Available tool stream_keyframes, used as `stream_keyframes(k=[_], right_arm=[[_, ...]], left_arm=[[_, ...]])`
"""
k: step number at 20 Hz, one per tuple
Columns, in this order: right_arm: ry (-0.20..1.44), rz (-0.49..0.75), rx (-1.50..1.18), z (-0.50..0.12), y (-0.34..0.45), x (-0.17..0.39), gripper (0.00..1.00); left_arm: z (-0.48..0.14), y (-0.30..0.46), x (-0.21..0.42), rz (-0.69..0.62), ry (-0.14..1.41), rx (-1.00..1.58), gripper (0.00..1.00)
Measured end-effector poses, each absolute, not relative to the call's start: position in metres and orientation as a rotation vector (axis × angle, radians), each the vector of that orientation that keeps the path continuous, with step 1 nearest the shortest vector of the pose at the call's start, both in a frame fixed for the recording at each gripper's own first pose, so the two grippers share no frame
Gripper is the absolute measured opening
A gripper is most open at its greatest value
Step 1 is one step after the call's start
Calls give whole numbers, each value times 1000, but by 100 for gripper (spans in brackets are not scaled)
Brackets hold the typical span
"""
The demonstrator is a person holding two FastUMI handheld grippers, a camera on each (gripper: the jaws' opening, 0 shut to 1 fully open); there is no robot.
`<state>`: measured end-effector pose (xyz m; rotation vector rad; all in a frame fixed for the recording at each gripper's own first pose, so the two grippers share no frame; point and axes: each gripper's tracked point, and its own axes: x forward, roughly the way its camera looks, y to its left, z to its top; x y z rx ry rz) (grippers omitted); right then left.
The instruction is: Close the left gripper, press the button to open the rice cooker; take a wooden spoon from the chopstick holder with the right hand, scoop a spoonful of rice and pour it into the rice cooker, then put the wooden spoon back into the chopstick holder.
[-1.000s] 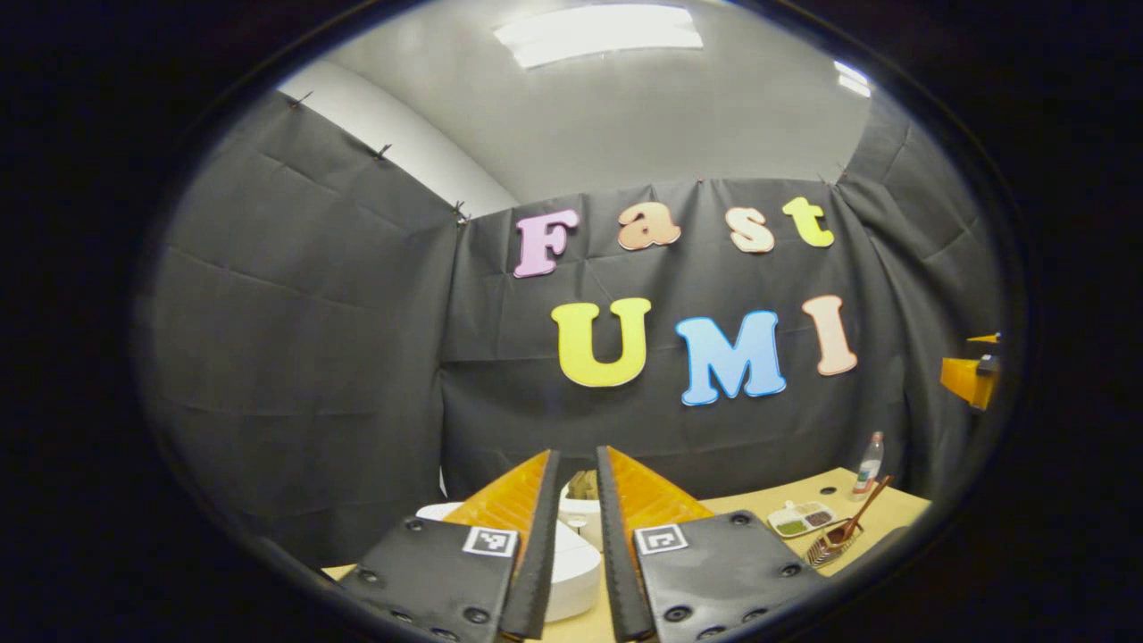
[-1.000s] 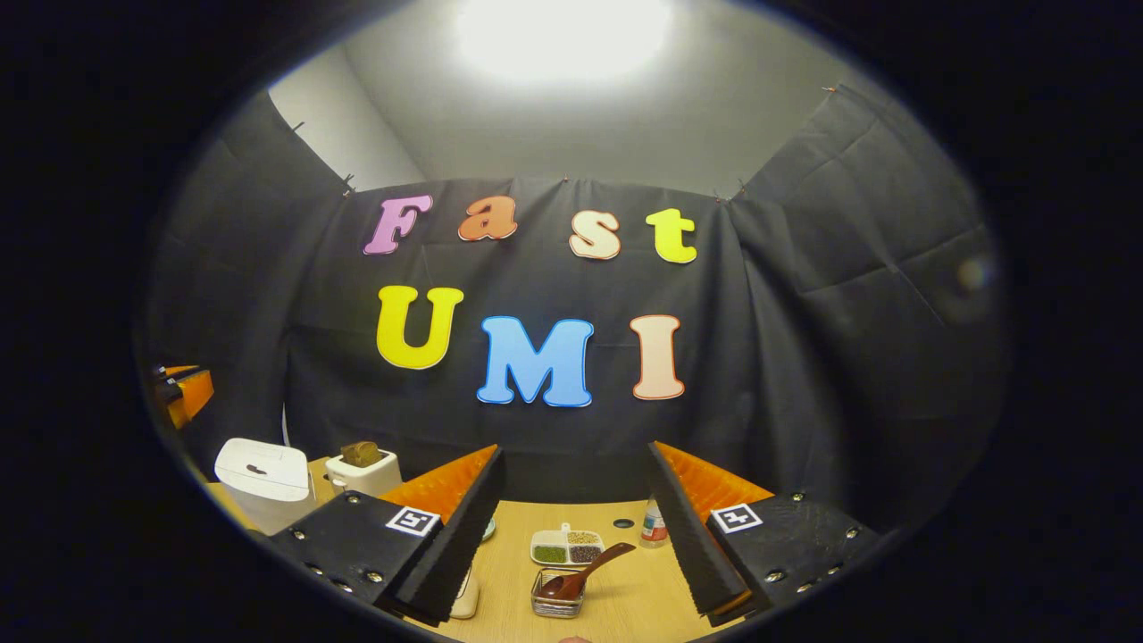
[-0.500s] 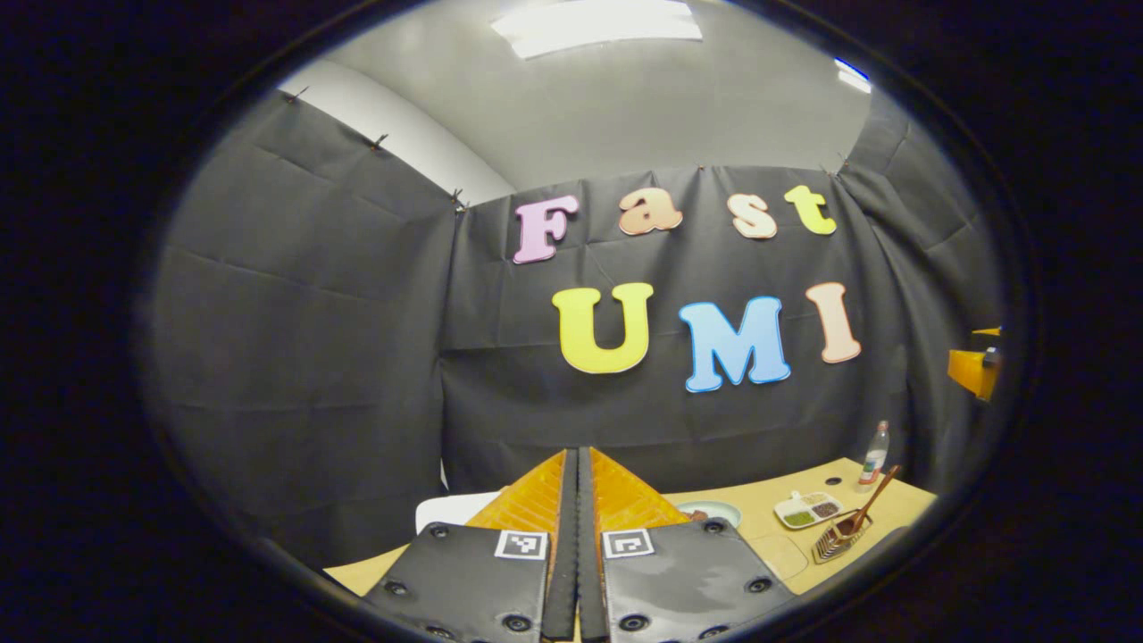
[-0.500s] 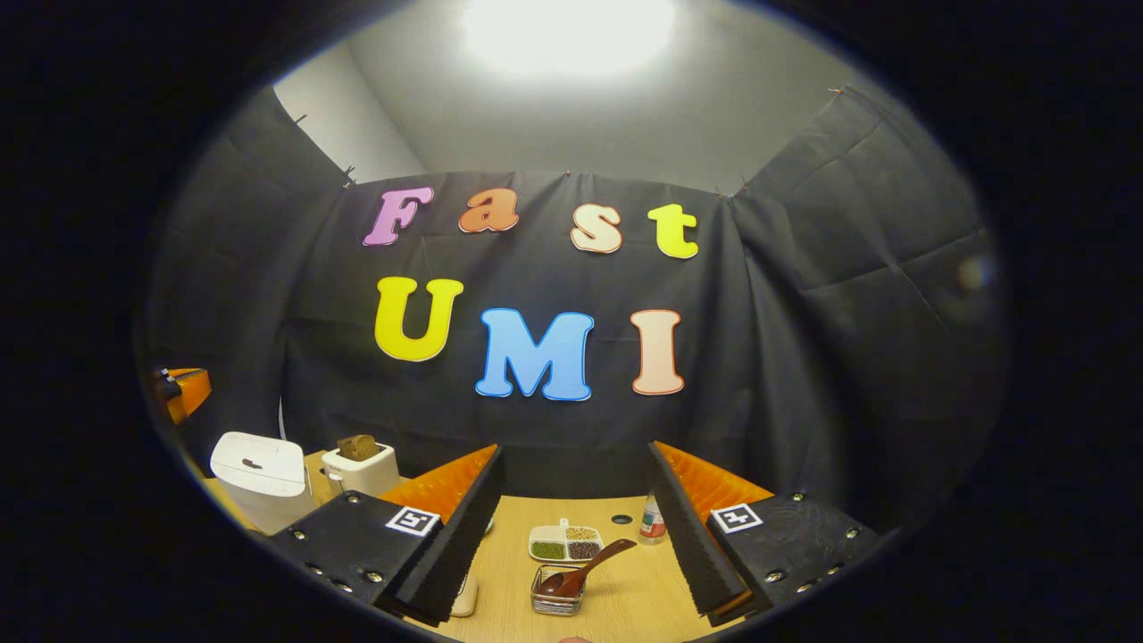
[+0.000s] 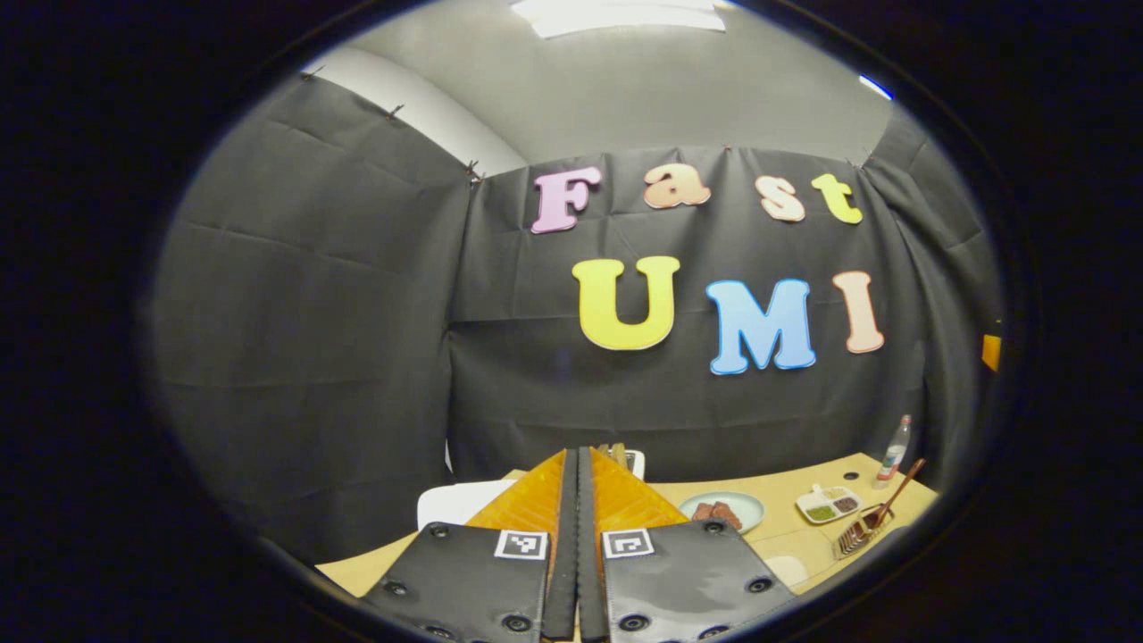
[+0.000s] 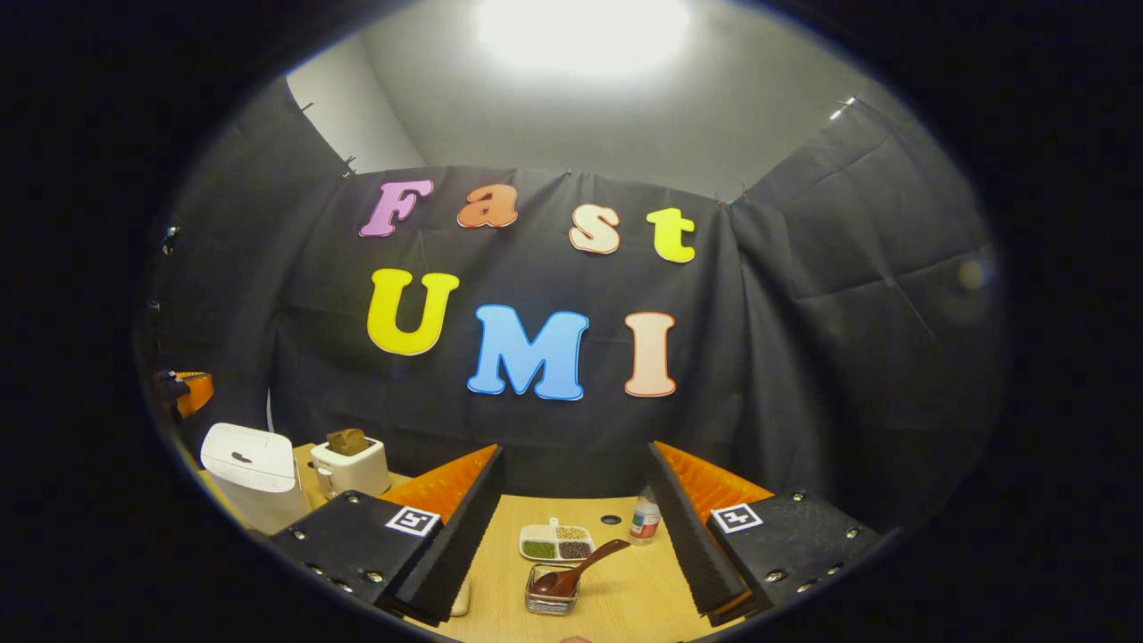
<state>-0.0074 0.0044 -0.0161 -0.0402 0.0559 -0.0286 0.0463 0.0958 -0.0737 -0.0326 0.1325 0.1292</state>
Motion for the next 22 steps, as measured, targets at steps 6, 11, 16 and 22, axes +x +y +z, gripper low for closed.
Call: stream_keyframes(k=[6,11,16,22], right_arm=[[93,-57,-48,-26,15,-9,95],[110,-71,-72,-27,26,-11,95],[139,-67,-88,-36,35,-16,95],[148,-66,-72,-36,36,-18,95]], left_arm=[[-124,133,76,122,210,-91,8],[-180,148,93,94,316,-144,9],[-233,154,95,93,418,-120,9],[-251,150,87,73,452,-93,9]])
